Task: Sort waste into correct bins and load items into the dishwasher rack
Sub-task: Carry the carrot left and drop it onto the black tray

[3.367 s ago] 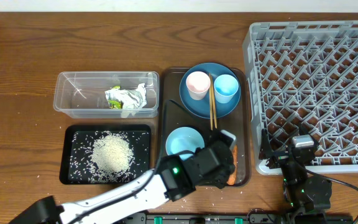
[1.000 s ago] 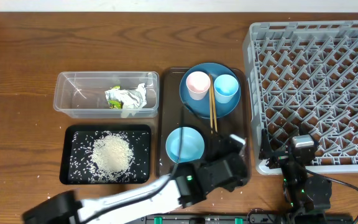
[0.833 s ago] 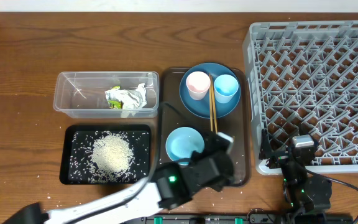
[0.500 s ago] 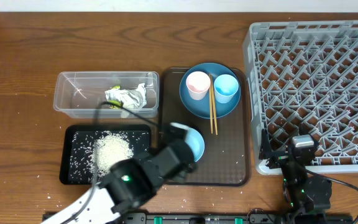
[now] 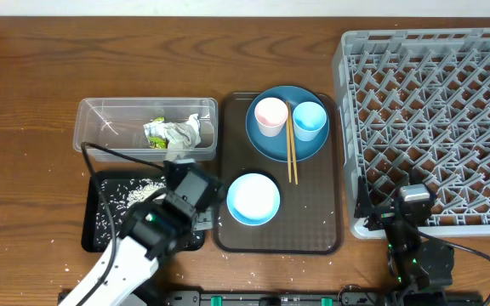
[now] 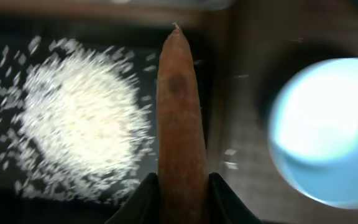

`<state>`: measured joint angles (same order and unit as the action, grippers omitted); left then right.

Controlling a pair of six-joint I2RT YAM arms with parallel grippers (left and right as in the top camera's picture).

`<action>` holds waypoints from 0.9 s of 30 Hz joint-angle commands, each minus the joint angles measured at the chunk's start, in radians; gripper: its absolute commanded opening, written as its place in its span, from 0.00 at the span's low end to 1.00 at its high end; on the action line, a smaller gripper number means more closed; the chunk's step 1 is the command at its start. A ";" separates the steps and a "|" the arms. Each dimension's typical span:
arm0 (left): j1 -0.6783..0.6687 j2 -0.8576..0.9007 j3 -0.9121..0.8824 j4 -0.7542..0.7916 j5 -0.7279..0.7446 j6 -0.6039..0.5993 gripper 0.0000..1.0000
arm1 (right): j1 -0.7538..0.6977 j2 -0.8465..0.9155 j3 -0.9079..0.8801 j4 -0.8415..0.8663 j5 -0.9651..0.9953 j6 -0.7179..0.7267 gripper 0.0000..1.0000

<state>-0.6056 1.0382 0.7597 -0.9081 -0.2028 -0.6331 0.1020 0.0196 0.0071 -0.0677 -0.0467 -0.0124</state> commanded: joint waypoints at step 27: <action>0.081 0.323 -0.032 0.084 0.011 0.011 0.34 | 0.003 0.003 -0.002 -0.004 0.006 -0.011 0.99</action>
<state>-0.5308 1.3613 0.7296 -0.8249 -0.1864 -0.6254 0.1020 0.0196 0.0067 -0.0677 -0.0467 -0.0124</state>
